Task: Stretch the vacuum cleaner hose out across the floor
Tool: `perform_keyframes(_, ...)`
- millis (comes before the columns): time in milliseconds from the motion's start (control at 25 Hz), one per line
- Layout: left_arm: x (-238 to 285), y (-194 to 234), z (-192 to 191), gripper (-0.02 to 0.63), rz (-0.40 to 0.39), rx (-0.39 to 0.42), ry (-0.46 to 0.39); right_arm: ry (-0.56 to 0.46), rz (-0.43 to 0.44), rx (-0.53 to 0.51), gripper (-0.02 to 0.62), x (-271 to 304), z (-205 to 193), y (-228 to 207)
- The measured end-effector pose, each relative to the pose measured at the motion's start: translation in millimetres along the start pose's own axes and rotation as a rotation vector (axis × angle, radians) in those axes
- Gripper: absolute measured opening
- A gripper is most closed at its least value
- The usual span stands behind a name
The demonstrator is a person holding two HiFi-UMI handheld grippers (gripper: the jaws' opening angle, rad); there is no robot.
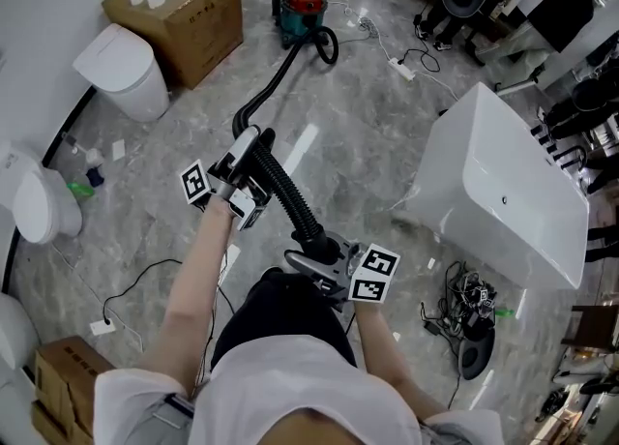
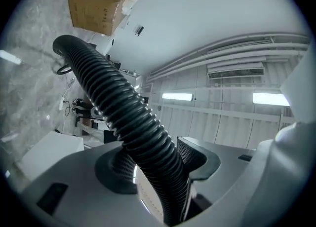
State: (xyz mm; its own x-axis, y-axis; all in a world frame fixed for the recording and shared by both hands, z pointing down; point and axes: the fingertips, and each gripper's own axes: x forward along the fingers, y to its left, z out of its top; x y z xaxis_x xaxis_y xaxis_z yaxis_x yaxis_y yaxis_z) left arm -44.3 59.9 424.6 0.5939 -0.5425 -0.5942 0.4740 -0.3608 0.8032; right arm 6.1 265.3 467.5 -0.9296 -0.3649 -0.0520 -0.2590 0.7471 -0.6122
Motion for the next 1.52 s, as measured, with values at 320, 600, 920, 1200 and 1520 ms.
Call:
perform_keyframes(320,1,-1,-6,0.207,0.002,0.027,0.056,0.055,-0.091,-0.02,0.198,-1,-27,-22)
perform_keyframes(600,1,1,-16,0.198,0.12,0.142,0.274,0.075,-0.342,-0.071,0.247,-17,-29,-63)
perform_keyframes(920,-1,4,-20,0.192,0.195,0.208,0.335,0.062,-0.508,-0.226,0.255,-40,-19,-83)
perform_keyframes(1200,-2,5,-6,0.184,0.192,0.201,0.197,0.001,-0.568,-0.256,0.256,-54,-15,-87)
perform_keyframes(1520,-3,16,-8,0.164,0.29,0.344,0.293,-0.034,-0.643,-0.162,0.255,-94,-24,-95)
